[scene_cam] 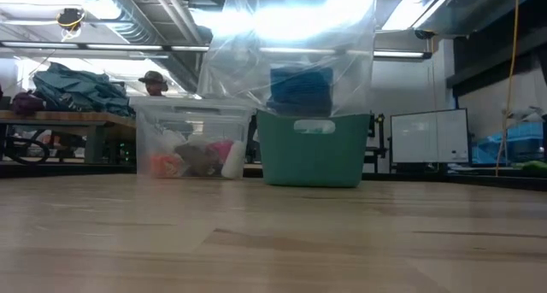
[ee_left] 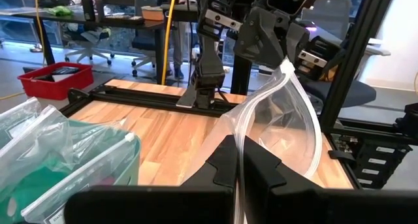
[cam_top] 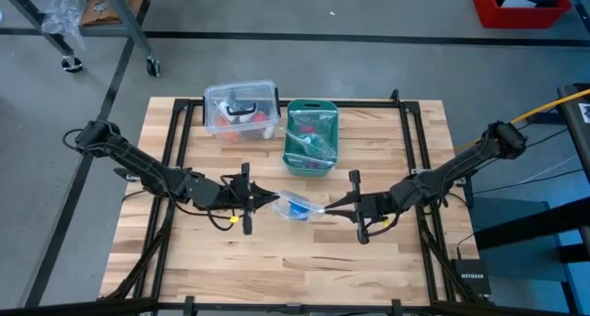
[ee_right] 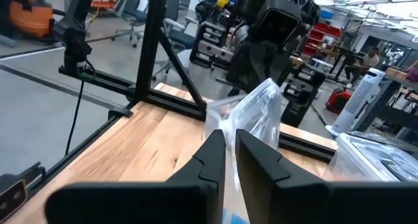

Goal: Roll bandage
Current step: Close the transparent zip bag

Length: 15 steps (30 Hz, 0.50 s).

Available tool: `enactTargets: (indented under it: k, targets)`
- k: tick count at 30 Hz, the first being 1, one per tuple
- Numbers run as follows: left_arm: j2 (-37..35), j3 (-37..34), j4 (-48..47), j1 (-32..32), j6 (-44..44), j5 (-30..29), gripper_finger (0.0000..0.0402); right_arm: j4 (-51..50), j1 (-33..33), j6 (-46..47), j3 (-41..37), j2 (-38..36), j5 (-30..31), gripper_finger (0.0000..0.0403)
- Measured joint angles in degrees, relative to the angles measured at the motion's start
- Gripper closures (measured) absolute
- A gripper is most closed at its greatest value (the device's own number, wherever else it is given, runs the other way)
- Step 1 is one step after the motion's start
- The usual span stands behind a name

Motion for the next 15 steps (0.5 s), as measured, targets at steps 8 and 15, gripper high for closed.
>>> enactTargets:
  k: [8, 15]
  targets:
    - [0.00, 0.02, -0.07, 0.00, 0.00, 0.00, 0.0402, 0.98, -0.09, -0.33, 0.00, 2.29, -0.22, 0.0363]
    - [0.00, 0.02, -0.11, 0.00, 0.00, 0.00, 0.0401, 1.39, -0.09, -0.35, 0.00, 2.27, -0.23, 0.0369]
